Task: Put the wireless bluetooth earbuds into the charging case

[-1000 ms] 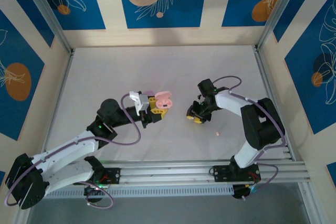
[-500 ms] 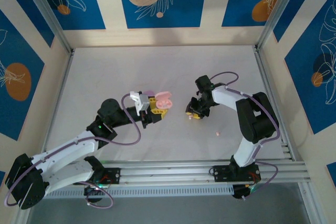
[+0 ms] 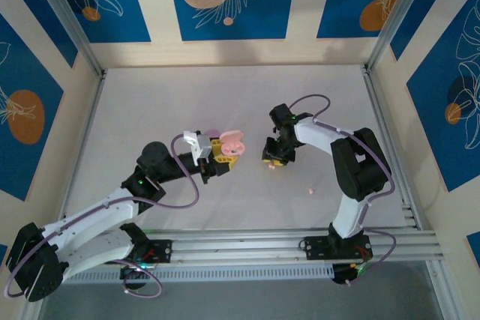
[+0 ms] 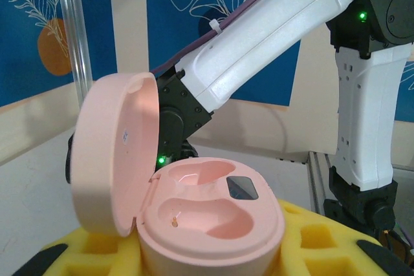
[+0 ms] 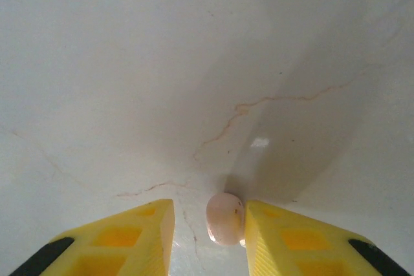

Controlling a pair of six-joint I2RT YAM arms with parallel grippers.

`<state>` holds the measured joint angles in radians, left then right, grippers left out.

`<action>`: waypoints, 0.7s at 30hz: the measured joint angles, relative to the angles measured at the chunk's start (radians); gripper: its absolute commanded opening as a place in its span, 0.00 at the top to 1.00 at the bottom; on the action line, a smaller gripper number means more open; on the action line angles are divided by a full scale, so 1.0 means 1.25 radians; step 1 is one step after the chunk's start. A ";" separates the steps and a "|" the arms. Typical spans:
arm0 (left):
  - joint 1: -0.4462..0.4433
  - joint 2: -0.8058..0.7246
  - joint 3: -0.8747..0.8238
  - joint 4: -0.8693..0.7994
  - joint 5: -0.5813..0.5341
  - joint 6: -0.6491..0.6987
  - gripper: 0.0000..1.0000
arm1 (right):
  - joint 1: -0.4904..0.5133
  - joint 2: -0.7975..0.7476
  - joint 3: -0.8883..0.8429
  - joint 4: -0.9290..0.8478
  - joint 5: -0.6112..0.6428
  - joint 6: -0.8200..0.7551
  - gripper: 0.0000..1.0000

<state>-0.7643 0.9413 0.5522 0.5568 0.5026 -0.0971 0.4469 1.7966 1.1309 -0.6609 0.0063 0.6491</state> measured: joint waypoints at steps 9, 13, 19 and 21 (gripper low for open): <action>0.000 -0.004 0.000 -0.001 -0.005 0.000 0.70 | 0.017 0.022 0.062 -0.078 0.075 -0.078 0.66; 0.000 -0.004 0.000 -0.001 -0.005 0.000 0.71 | 0.023 0.051 0.089 -0.102 0.082 -0.111 0.71; 0.000 -0.004 0.000 -0.001 -0.006 0.000 0.71 | 0.045 0.092 0.124 -0.133 0.086 -0.143 0.70; 0.000 -0.004 0.000 -0.001 -0.006 0.000 0.70 | 0.051 0.103 0.132 -0.141 0.092 -0.150 0.71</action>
<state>-0.7643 0.9367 0.5522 0.5560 0.4953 -0.0975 0.5102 1.9255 1.2964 -0.8368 0.1211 0.4610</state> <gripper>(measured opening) 0.342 0.296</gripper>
